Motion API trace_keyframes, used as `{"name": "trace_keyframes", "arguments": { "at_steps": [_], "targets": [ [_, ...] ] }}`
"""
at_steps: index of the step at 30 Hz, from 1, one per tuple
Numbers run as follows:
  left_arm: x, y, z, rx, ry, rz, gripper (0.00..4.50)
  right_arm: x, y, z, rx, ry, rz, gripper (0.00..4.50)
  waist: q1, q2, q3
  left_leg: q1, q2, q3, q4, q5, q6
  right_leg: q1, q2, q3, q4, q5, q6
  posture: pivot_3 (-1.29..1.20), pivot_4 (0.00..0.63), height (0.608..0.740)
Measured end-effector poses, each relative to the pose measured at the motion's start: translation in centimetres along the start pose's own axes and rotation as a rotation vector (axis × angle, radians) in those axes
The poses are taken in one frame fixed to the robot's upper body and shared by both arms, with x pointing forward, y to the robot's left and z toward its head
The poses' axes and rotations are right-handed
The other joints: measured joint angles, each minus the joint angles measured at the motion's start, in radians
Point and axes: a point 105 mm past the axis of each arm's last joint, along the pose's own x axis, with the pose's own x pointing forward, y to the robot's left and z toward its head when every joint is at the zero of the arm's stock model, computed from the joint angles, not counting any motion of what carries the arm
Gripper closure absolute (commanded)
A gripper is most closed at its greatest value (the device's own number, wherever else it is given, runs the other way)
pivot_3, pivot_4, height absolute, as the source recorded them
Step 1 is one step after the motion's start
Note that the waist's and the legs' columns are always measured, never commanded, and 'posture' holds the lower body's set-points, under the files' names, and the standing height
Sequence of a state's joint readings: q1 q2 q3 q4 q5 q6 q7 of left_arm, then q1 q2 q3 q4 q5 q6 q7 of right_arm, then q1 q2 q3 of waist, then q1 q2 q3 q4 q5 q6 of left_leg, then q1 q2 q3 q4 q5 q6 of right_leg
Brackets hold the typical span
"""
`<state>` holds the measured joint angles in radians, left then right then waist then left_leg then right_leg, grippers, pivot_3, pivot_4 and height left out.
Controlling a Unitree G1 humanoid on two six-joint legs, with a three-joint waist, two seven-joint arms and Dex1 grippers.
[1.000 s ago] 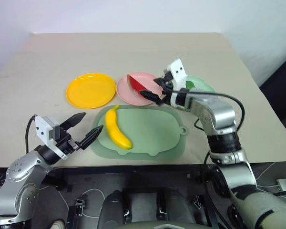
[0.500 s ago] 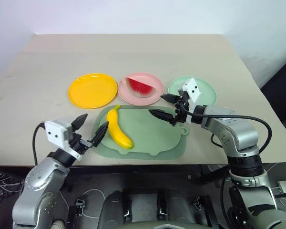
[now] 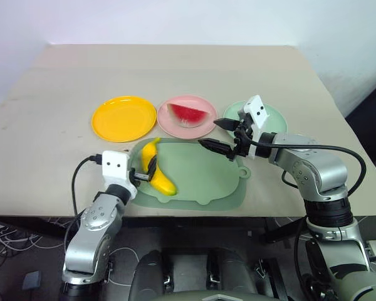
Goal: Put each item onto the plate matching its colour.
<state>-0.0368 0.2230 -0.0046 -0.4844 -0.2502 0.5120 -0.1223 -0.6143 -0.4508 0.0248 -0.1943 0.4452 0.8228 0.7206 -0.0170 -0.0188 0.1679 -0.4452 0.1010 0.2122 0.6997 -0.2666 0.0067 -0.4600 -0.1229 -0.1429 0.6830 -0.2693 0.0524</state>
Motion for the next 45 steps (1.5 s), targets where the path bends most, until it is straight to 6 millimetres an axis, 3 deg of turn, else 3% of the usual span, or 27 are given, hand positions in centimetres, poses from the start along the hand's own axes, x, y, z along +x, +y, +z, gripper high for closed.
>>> {"name": "trace_keyframes", "arguments": {
  "at_steps": [4,7,14,17,23,26,32,37,40,45],
  "targets": [
    [0.6,-0.8,-0.2,-0.031,0.034,-0.046,0.00,-0.1,0.1,0.1,-0.009,0.001,-0.002,0.03,0.001,0.000,0.000,0.000,0.000,0.000,0.000,0.000,0.000,0.000,0.000,0.000,0.000,0.000,0.000,0.00,0.150,0.695],
    [0.9,-0.6,-1.3,-0.047,0.113,-0.032,0.00,-0.3,-0.2,0.0,-0.025,0.019,-0.017,0.03,0.001,0.000,0.000,0.000,0.000,0.000,0.000,0.000,0.000,0.000,0.000,0.000,0.000,0.000,0.000,0.00,0.150,0.695],
    [1.2,-0.7,-1.3,-0.089,0.190,-0.026,0.00,-0.6,-0.6,-0.1,-0.041,0.037,-0.038,0.03,0.001,0.000,0.000,0.000,0.000,0.000,0.000,0.000,0.000,0.001,0.000,0.000,0.000,0.000,0.000,0.00,0.150,0.695],
    [1.2,-0.8,-1.3,-0.085,0.211,-0.034,0.60,-0.5,-0.7,-0.3,-0.044,0.049,-0.044,0.00,0.001,0.000,0.000,0.001,0.000,0.000,0.000,0.000,0.000,0.001,0.000,0.000,0.000,0.000,0.000,0.00,0.150,0.695],
    [1.1,-1.5,-0.7,-0.082,0.217,-0.068,2.28,-0.2,-1.1,-0.8,-0.046,0.076,-0.063,0.00,0.001,0.000,0.000,0.001,0.000,0.000,0.000,0.000,0.000,0.002,0.000,0.000,0.000,0.000,0.000,0.00,0.150,0.695],
    [0.8,-1.7,-0.5,-0.083,0.227,-0.093,2.66,-0.2,-1.2,-0.7,-0.054,0.074,-0.070,0.00,0.000,0.000,0.000,0.001,0.000,0.000,0.000,0.000,0.000,0.001,0.000,0.000,0.000,0.000,0.000,0.00,0.150,0.695],
    [-0.9,-0.6,-0.2,-0.067,0.246,-0.070,2.66,-0.1,-1.5,-0.8,-0.053,0.069,-0.076,0.00,-0.003,0.000,0.000,0.001,0.000,0.000,0.000,0.000,-0.001,0.000,0.001,0.000,0.000,0.000,0.000,0.00,0.150,0.695],
    [-1.7,-0.3,2.3,-0.046,0.144,-0.087,2.66,0.1,-1.4,-0.7,-0.050,0.051,-0.068,0.00,0.006,0.000,0.000,0.001,0.000,0.000,0.000,0.000,0.000,0.001,0.000,0.000,0.000,0.000,0.000,0.00,0.150,0.695],
    [-0.7,0.4,3.3,-0.052,0.101,-0.040,2.66,0.5,-1.3,-0.9,-0.041,0.043,-0.060,0.00,0.006,0.000,0.000,0.001,-0.001,-0.001,0.001,0.000,0.000,0.002,0.000,0.000,0.000,0.000,0.000,0.00,0.150,0.695],
    [1.8,4.0,5.6,-0.004,0.012,0.144,2.66,1.1,-1.2,-0.7,-0.038,0.035,-0.047,0.00,0.002,0.000,0.000,0.001,-0.001,0.000,0.000,0.001,0.000,0.001,0.000,0.000,0.000,0.000,0.000,0.00,0.150,0.695]
  ]
}}
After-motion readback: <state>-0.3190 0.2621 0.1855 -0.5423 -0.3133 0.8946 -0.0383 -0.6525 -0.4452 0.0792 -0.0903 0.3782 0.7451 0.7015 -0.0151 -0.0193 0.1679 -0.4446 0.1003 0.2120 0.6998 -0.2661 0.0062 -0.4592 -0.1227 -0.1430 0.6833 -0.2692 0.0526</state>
